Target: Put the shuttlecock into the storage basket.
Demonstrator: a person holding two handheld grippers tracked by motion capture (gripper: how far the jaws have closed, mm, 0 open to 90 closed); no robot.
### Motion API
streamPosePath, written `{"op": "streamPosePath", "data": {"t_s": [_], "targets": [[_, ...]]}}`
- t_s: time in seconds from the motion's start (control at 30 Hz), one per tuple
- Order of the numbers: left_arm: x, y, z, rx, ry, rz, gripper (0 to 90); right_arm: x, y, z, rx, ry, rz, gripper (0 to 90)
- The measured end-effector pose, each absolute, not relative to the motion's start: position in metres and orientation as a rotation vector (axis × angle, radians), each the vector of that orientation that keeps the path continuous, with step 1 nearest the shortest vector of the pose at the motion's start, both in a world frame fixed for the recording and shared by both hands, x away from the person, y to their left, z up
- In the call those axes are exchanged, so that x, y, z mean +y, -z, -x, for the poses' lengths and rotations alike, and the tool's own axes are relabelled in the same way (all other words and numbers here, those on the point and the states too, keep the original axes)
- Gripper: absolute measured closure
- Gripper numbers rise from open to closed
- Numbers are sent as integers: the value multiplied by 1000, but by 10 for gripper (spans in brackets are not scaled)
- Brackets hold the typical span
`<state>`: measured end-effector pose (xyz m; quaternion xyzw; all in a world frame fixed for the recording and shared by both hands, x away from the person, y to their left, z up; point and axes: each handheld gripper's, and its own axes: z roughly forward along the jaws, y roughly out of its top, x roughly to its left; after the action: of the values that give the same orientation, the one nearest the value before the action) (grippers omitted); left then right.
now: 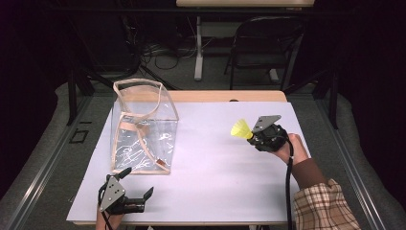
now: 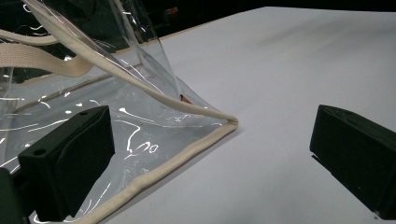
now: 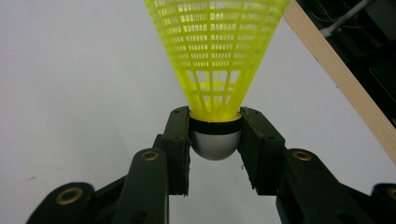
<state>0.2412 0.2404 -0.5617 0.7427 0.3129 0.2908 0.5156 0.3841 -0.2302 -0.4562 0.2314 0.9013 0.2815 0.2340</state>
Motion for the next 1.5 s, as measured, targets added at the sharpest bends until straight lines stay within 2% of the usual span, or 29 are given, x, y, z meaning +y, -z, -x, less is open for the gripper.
{"op": "streamPosePath", "data": {"t_s": [1.5], "targets": [[241,562,-241,755,-702,-1780,0,-200,463,-390,2388,-917,-668,649]]}}
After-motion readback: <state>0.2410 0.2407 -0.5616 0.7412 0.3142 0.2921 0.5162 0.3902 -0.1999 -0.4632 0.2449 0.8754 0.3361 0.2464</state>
